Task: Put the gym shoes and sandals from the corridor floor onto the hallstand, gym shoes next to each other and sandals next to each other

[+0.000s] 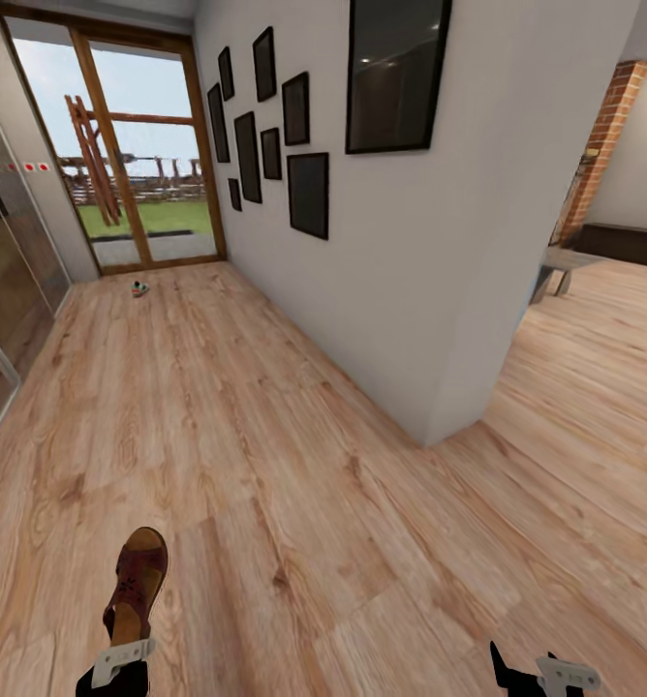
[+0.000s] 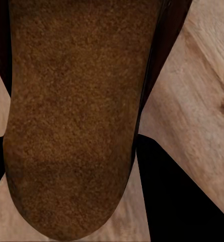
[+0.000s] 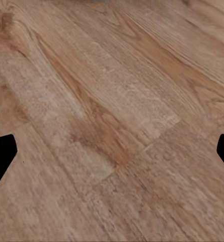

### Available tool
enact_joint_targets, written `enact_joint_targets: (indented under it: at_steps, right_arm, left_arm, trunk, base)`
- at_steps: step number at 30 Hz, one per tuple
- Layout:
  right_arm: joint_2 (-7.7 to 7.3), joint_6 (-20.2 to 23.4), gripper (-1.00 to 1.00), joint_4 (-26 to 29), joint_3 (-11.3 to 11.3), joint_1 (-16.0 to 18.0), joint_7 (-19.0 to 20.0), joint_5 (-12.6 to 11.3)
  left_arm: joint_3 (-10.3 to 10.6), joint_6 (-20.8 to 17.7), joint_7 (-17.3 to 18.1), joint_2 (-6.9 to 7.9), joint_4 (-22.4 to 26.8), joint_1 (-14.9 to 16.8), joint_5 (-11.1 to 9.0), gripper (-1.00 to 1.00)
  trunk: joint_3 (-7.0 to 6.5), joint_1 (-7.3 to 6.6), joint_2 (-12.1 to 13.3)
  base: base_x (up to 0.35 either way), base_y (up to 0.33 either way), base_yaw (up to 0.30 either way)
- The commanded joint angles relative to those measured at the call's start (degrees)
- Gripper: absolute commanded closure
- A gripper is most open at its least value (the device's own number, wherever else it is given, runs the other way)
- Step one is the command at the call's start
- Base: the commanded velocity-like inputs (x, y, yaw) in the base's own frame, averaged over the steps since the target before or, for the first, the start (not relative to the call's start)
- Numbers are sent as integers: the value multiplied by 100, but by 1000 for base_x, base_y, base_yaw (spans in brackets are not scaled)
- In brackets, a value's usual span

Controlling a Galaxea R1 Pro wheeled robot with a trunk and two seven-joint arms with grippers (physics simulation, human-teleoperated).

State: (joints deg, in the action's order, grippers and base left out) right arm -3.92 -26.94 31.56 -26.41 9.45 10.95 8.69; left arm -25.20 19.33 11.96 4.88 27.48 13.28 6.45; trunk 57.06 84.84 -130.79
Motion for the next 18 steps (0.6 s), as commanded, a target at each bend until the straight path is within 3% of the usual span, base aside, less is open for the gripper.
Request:
enact_joint_targets:
  at_steps: [1,18]
  right_arm:
    - [5,-22,-100,-1,-48,4,39,54]
    - [5,-23,-100,-1,-48,6,39,53]
  left_arm:
    - [-51,26,35,-5,-6,8,76,100]
    - [-61,27,34,-5,-5,8,76,100]
  trunk:
    - [5,2,-2]
    - [-7,2,-2]
  base:
    - [337,108,258]
    - [297,179,272]
